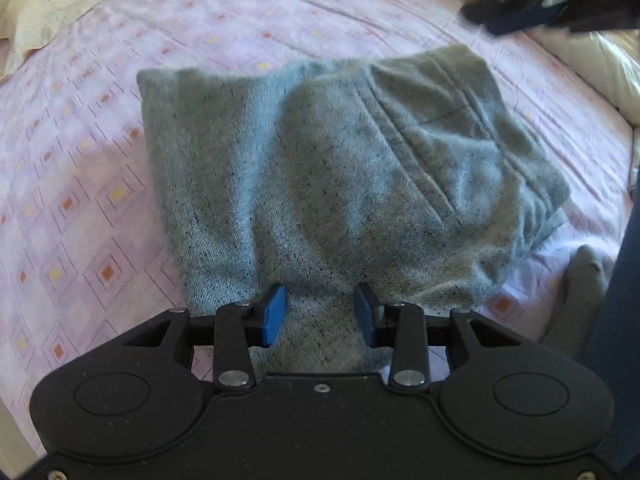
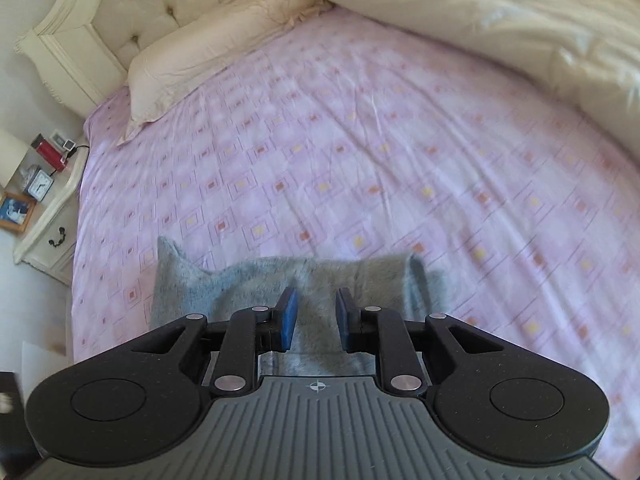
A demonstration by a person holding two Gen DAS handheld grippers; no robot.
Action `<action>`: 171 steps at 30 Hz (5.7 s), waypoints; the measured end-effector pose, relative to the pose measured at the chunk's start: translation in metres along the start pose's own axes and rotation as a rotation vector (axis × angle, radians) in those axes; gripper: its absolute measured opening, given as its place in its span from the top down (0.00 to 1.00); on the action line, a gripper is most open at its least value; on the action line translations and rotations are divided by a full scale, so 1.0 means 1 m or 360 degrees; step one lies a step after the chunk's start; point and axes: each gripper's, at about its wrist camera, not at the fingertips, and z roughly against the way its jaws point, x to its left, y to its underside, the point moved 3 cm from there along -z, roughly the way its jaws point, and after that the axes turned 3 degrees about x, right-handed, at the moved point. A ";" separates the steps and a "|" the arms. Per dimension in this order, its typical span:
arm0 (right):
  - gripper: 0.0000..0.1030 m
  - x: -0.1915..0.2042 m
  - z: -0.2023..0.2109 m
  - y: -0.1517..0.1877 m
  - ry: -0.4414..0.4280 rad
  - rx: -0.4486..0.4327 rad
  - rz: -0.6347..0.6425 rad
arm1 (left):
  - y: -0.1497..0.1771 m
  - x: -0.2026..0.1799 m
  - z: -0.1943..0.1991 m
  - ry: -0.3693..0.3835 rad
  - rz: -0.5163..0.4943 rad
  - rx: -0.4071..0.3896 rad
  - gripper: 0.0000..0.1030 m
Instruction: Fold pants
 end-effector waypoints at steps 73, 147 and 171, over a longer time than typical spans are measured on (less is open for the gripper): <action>0.42 -0.046 -0.011 -0.024 0.0007 0.0544 0.0011 | -0.034 0.087 0.010 0.0046 0.0486 -0.0008 0.49; 0.65 0.121 -0.147 -0.042 -0.0031 0.0023 0.0723 | -0.042 0.187 0.004 -0.0381 0.0851 -0.0309 0.58; 0.65 0.125 -0.062 0.017 -0.0027 -0.0469 0.0637 | 0.001 0.122 0.071 -0.0552 0.0825 -0.0565 0.48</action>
